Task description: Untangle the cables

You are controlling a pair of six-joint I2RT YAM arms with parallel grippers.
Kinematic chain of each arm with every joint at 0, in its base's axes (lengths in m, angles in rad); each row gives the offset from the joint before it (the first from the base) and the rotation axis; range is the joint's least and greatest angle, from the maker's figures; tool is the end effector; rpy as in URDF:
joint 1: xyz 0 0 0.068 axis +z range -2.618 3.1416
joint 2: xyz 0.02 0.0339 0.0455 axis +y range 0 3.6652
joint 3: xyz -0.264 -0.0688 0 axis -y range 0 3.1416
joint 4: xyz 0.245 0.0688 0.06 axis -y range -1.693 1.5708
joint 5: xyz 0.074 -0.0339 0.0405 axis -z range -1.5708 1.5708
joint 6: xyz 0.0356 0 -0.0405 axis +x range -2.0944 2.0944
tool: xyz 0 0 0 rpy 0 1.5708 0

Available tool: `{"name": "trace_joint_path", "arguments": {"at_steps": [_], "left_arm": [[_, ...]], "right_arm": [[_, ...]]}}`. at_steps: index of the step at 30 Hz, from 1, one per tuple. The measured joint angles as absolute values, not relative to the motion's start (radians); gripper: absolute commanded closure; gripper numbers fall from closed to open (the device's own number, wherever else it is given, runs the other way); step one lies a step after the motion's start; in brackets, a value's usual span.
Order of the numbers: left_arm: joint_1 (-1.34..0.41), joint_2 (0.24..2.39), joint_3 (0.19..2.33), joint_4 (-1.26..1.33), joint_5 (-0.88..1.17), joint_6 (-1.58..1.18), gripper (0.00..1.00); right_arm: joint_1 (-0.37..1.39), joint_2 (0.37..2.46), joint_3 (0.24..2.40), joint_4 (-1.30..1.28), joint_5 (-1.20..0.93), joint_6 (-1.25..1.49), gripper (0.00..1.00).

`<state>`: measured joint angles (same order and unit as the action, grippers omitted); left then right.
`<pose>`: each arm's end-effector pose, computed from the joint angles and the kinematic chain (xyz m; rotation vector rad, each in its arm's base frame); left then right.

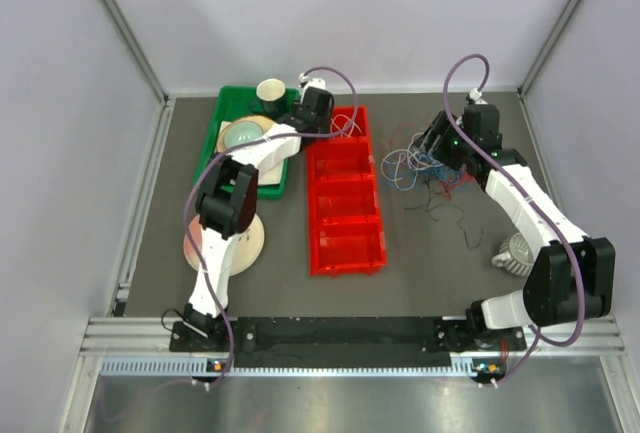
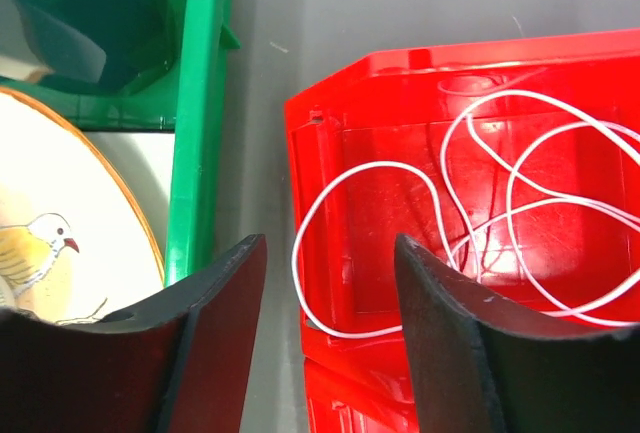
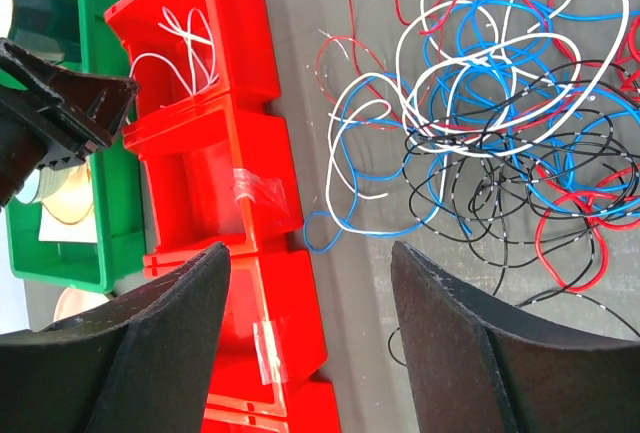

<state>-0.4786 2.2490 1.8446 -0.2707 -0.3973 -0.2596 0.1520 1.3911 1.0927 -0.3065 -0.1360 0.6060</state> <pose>0.4660 -0.2263 0.2111 0.0286 2.1850 0.0314 0.3102 0.0524 0.2964 0.4237 2.1876 0.5729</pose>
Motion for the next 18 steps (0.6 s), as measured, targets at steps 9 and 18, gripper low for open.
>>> {"name": "trace_joint_path", "arguments": {"at_steps": [9, 18], "left_arm": [[-0.433, 2.249, 1.828, -0.276, -0.328, -0.331, 0.46], [-0.435, 2.249, 1.821, -0.279, -0.285, -0.361, 0.51]], "right_arm": [[0.152, 1.391, 1.093, -0.307, -0.143, 0.606, 0.36], [0.152, 1.391, 1.093, -0.307, -0.146, 0.606, 0.36]]}}
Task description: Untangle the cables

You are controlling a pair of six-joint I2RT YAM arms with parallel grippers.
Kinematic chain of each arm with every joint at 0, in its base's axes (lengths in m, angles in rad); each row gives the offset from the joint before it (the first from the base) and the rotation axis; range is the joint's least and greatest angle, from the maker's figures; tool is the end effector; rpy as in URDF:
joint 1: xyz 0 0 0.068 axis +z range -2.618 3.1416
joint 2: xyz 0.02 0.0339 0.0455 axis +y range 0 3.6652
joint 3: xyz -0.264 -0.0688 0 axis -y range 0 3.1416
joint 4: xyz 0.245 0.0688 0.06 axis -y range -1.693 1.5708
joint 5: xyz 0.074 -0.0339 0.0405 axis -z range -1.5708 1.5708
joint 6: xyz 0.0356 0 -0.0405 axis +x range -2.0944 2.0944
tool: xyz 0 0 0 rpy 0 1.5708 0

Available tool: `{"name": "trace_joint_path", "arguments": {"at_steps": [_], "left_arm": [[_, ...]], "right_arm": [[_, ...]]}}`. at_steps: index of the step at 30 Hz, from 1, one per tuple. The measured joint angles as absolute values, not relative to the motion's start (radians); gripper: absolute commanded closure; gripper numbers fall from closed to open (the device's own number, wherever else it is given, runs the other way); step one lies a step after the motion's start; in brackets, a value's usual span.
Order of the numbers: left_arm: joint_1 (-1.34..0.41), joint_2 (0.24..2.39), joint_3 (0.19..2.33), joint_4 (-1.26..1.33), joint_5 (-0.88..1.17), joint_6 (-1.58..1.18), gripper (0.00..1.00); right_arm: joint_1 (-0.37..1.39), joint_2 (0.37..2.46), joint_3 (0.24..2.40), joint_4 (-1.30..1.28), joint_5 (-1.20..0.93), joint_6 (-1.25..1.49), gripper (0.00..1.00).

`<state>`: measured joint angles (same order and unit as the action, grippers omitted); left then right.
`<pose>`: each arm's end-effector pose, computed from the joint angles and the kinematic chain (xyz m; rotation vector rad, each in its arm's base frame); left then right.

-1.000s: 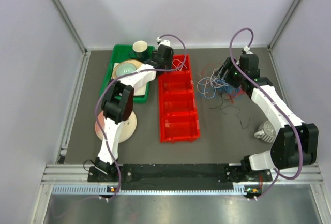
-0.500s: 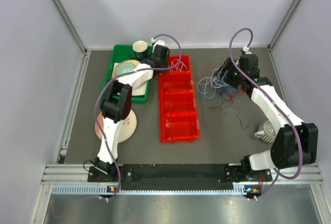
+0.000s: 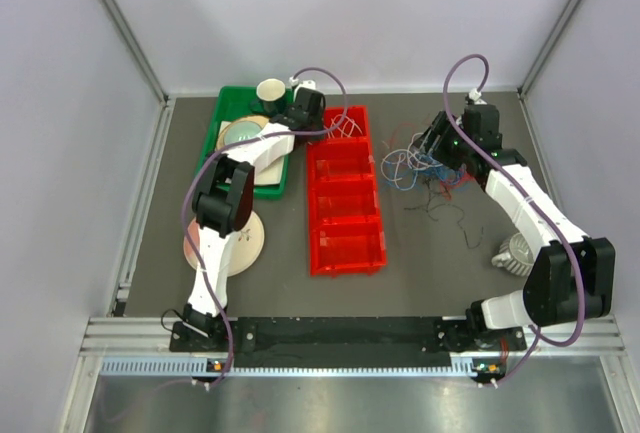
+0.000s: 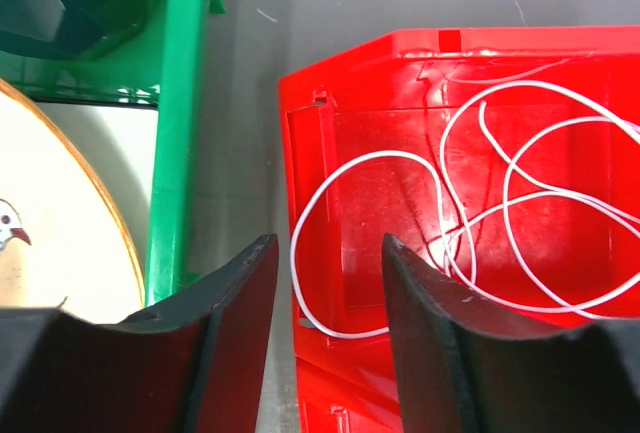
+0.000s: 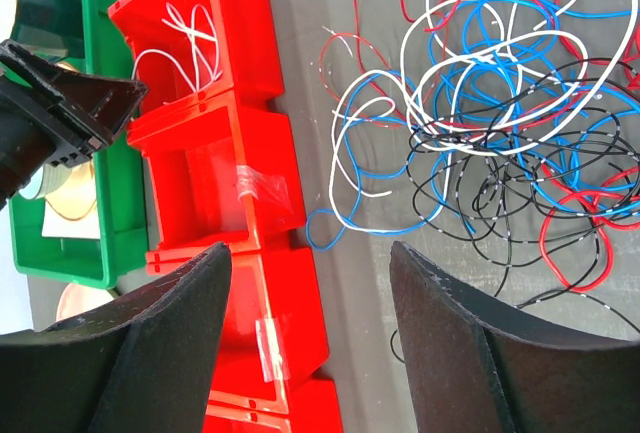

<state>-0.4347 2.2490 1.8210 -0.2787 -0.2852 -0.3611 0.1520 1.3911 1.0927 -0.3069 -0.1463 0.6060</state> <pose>0.4720 -0.2081 0.2017 -0.0658 2.2446 -0.1038 0.3100 0.0527 0.2964 0.4181 2.1904 0.5838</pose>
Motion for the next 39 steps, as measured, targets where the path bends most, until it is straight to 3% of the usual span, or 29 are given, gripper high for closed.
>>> {"name": "trace_joint_path", "arguments": {"at_steps": [11, 18, 39], "left_arm": [[-0.429, 2.249, 1.816, -0.279, -0.265, -0.387, 0.71], [-0.426, 2.249, 1.816, -0.278, -0.249, -0.392, 1.0], [-0.437, 2.264, 1.888, -0.268, -0.126, -0.386, 1.0]], "right_arm": [[0.152, 1.391, 1.093, -0.307, -0.149, 0.606, 0.36], [0.152, 1.391, 1.093, -0.307, -0.149, 0.612, 0.36], [0.152, 1.391, 1.092, -0.307, -0.15, 0.613, 0.36]]}}
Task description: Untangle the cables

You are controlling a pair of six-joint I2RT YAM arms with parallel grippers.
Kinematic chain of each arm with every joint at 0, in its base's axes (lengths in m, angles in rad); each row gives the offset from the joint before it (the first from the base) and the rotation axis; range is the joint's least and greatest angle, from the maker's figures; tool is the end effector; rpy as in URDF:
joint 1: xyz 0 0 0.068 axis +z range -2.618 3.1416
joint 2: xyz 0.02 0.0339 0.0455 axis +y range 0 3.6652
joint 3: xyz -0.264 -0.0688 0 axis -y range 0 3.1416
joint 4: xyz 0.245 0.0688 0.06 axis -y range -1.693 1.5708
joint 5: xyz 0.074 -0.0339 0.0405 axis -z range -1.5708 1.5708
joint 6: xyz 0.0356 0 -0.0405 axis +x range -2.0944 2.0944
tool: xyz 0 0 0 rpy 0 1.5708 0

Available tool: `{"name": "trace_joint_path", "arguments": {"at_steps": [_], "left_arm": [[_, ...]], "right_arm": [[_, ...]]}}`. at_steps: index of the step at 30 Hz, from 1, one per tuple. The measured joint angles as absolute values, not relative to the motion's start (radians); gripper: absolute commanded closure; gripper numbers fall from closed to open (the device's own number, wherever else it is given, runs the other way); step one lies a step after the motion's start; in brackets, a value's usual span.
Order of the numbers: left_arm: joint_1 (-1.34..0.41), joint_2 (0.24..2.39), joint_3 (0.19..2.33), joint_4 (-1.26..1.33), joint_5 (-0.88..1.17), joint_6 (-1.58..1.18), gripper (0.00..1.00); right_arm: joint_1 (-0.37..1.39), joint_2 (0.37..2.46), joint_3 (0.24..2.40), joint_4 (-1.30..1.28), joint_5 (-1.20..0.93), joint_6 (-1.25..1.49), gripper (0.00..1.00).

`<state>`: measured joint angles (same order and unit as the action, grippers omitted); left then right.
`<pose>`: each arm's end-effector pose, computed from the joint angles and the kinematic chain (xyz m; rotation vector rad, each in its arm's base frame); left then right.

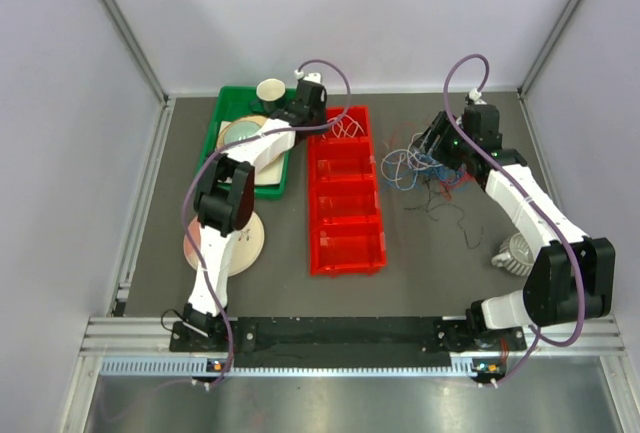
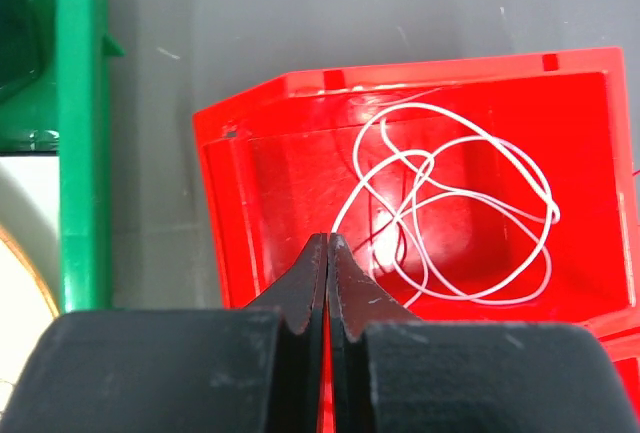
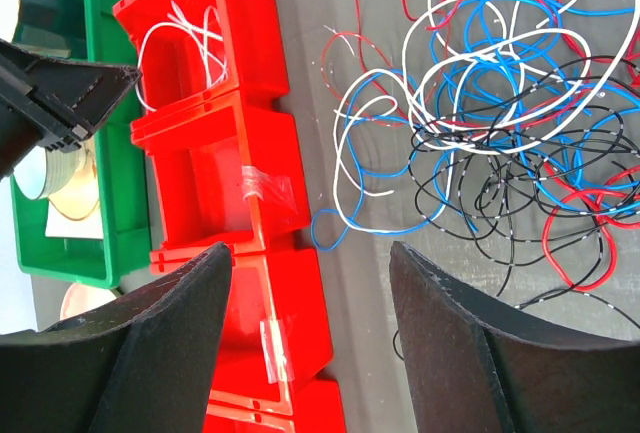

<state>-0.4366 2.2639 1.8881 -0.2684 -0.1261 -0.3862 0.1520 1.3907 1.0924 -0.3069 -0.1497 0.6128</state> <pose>0.4786 -0.2184 0.2168 -0.0141 2.2273 -0.3159 0.3099 0.0528 0.2964 0.4238 2.1905 0.5912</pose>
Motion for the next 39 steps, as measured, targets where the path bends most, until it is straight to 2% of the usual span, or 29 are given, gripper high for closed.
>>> {"name": "trace_joint_path", "arguments": {"at_steps": [2, 6, 9, 12, 16, 17, 22, 26, 29, 30, 32, 33, 35, 36, 39], "left_arm": [[-0.44, 2.267, 1.895, -0.268, -0.126, -0.378, 1.0], [-0.442, 2.284, 1.913, -0.271, -0.119, -0.354, 0.82], [-0.442, 2.312, 1.936, -0.274, -0.119, -0.338, 0.77], [-0.442, 2.32, 1.937, -0.296, -0.12, -0.322, 0.68], [-0.442, 2.32, 1.938, -0.302, -0.121, -0.293, 0.52], [-0.442, 2.32, 1.938, -0.302, -0.121, -0.288, 0.43], [-0.444, 2.315, 1.942, -0.31, -0.13, -0.26, 0.21], [-0.446, 2.283, 1.939, -0.319, -0.139, -0.258, 0.18], [-0.446, 2.22, 1.919, -0.317, -0.142, -0.258, 0.18], [-0.446, 2.194, 1.91, -0.317, -0.142, -0.259, 0.18], [-0.446, 2.141, 1.895, -0.313, -0.142, -0.259, 0.18], [-0.446, 2.118, 1.886, -0.307, -0.142, -0.259, 0.17], [-0.446, 2.061, 1.856, -0.292, -0.142, -0.261, 0.18], [-0.446, 2.03, 1.838, -0.287, -0.142, -0.263, 0.18], [-0.446, 1.964, 1.8, -0.276, -0.141, -0.268, 0.17]], "right_arm": [[0.152, 1.391, 1.092, -0.307, -0.147, 0.612, 0.35], [0.152, 1.391, 1.087, -0.311, -0.14, 0.612, 0.35], [0.152, 1.391, 1.087, -0.312, -0.124, 0.611, 0.35], [0.152, 1.391, 1.087, -0.327, -0.081, 0.599, 0.35], [0.162, 1.391, 1.087, -0.36, 0.005, 0.569, 0.33], [0.164, 1.393, 1.087, -0.363, 0.014, 0.566, 0.32], [0.234, 1.471, 1.123, -0.37, 0.047, 0.553, 0.3], [0.268, 1.599, 1.179, -0.368, 0.017, 0.562, 0.33], [0.272, 1.687, 1.22, -0.366, -0.019, 0.577, 0.4], [0.272, 1.715, 1.235, -0.365, -0.029, 0.581, 0.48], [0.272, 1.761, 1.264, -0.36, -0.041, 0.59, 0.58], [0.272, 1.786, 1.28, -0.358, -0.051, 0.596, 0.75], [0.272, 1.829, 1.315, -0.356, -0.059, 0.604, 0.96], [0.272, 1.846, 1.331, -0.352, -0.064, 0.612, 1.0], [0.272, 1.862, 1.355, -0.349, -0.078, 0.614, 1.0]]}}
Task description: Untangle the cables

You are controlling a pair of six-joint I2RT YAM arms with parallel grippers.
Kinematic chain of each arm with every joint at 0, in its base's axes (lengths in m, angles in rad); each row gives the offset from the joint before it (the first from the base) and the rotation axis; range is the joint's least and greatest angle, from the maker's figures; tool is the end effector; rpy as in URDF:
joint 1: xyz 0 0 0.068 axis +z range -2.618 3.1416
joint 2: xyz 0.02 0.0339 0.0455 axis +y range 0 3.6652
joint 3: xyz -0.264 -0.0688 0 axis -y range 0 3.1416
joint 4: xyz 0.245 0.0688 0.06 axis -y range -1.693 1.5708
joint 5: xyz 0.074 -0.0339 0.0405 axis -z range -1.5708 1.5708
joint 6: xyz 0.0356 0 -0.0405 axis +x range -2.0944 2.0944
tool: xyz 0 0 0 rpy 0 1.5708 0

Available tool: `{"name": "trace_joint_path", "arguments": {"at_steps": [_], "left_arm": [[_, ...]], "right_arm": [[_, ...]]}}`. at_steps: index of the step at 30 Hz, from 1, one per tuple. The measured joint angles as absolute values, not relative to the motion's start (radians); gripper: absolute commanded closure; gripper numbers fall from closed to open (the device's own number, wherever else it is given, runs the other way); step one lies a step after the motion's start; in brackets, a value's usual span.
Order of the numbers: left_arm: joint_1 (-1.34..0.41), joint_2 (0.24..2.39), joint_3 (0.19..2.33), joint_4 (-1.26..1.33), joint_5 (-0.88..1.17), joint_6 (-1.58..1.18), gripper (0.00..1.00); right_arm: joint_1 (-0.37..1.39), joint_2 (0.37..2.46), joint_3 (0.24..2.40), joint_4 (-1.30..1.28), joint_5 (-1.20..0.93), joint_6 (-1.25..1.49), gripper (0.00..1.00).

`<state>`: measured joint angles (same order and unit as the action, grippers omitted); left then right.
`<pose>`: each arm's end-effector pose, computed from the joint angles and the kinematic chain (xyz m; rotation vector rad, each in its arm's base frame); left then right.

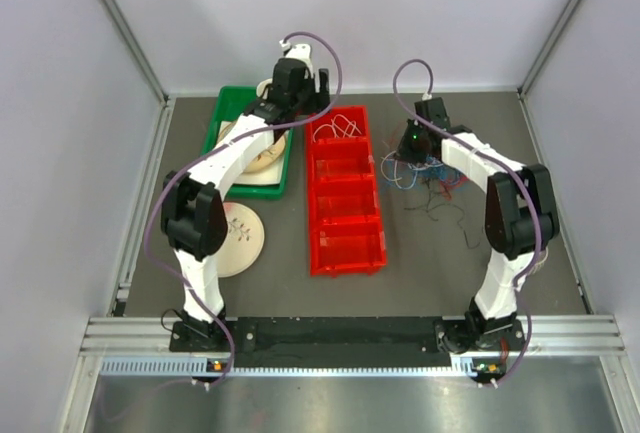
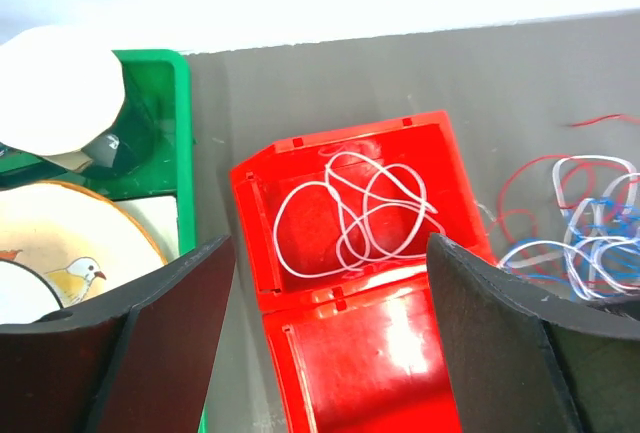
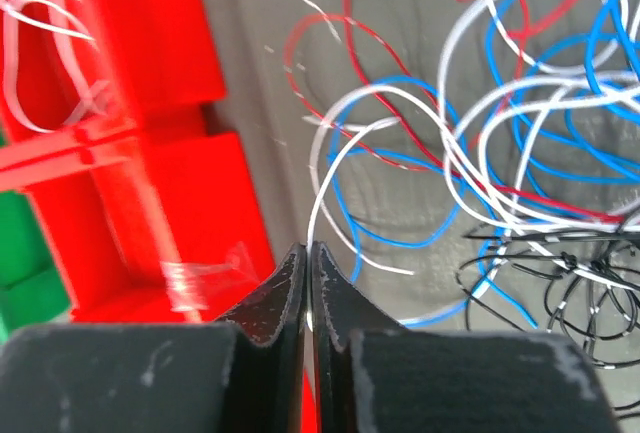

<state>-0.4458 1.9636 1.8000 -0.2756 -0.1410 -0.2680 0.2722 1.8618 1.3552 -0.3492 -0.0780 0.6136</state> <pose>0.4275 -0.1988 0.3302 0.0890 2.0174 -0.3141 0.3950 0.1131 0.2173 0.3863 2.4545 0.4853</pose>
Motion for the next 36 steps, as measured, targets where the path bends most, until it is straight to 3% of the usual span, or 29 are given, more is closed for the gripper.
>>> {"name": "trace_joint_path", "arguments": {"at_steps": [5, 15, 22, 36], "left_arm": [[-0.445, 1.926, 1.769, -0.268, -0.076, -0.288, 0.17], [-0.443, 1.926, 1.668, -0.255, 0.318, -0.315, 0.19], [-0.461, 1.858, 1.422, 0.002, 0.567, -0.369, 0.19], [-0.69, 1.806, 1.285, 0.386, 0.477, -0.273, 0.18]], "right_arm": [[0.272, 1.801, 1.371, -0.356, -0.084, 0.614, 1.0], [0.272, 1.361, 1.525, -0.333, -0.112, 0.61, 1.0], [0.272, 1.253, 1.56, -0.301, -0.118, 0.616, 1.0], [0.272, 1.301, 1.559, -0.349, -0.138, 0.659, 1.0]]}}
